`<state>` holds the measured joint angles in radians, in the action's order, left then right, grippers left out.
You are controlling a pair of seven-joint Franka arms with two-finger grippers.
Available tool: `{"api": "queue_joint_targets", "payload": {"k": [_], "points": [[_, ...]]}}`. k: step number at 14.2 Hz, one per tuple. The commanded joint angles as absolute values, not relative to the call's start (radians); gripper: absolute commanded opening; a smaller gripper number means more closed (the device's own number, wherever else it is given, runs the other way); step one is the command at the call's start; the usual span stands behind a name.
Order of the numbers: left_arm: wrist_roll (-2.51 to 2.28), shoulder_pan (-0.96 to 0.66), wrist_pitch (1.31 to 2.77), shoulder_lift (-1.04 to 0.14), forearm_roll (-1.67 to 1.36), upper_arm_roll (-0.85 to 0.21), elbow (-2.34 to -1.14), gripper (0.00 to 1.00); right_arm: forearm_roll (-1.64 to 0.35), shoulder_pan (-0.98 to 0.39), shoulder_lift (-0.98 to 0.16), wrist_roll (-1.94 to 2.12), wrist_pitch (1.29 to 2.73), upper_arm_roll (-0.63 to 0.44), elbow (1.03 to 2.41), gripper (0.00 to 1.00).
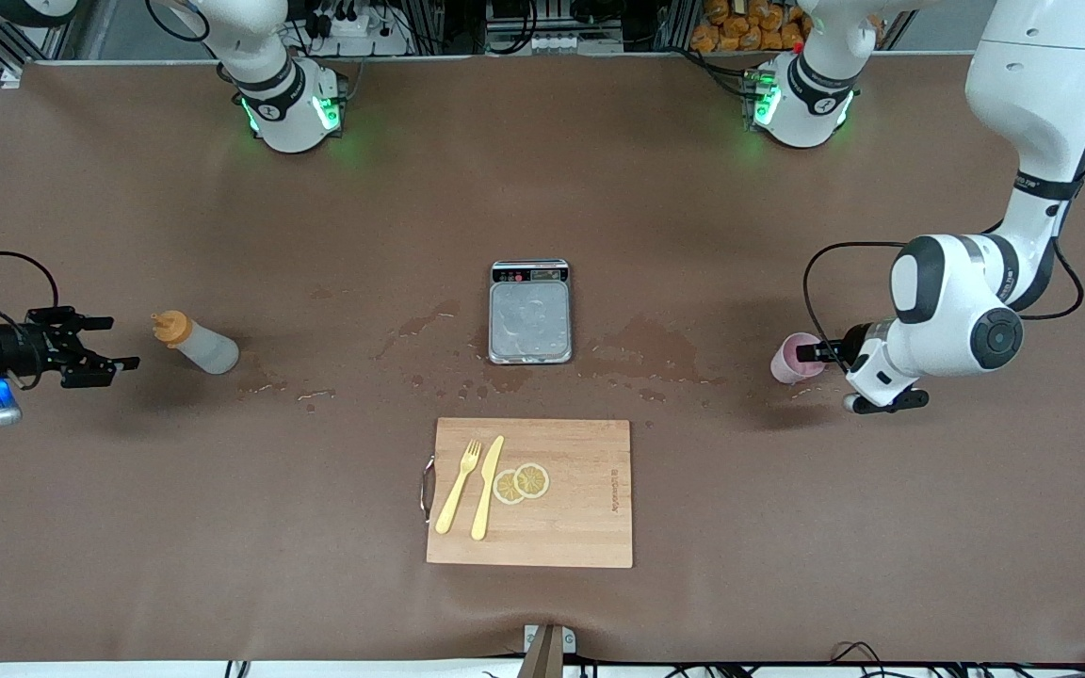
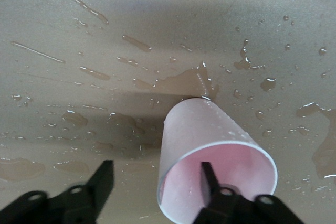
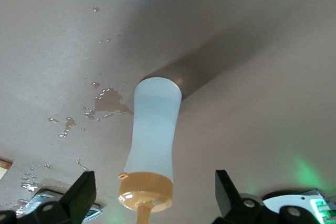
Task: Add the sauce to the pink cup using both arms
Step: 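Grasp the pink cup with the left gripper while the right gripper grasps the bottle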
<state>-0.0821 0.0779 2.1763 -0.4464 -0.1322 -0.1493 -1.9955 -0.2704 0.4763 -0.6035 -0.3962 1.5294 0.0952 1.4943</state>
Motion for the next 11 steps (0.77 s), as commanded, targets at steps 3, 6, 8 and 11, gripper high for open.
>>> {"api": "queue_joint_targets", "payload": {"k": [3, 6, 8, 11], "points": [[-0.077, 0.072, 2.191, -0.442, -0.14, -0.147, -2.002, 0.0, -0.376, 0.535, -0.653, -0.512, 1.503, 0.112, 1.46, 1.0], [-0.071, 0.074, 2.189, -0.437, -0.138, -0.146, -2.0, 0.0, -0.469, 0.589, -0.702, -0.514, 1.499, 0.112, 1.463, 1.0], [-0.057, 0.08, 2.184, -0.419, -0.138, -0.146, -1.99, 0.0, -0.535, 0.607, -0.739, -0.514, 1.456, 0.112, 1.463, 1.0], [-0.071, 0.078, 2.18, -0.37, -0.149, -0.15, -1.974, 0.0, -0.636, 0.658, -0.808, -0.529, 1.416, 0.112, 1.463, 1.0]]}}
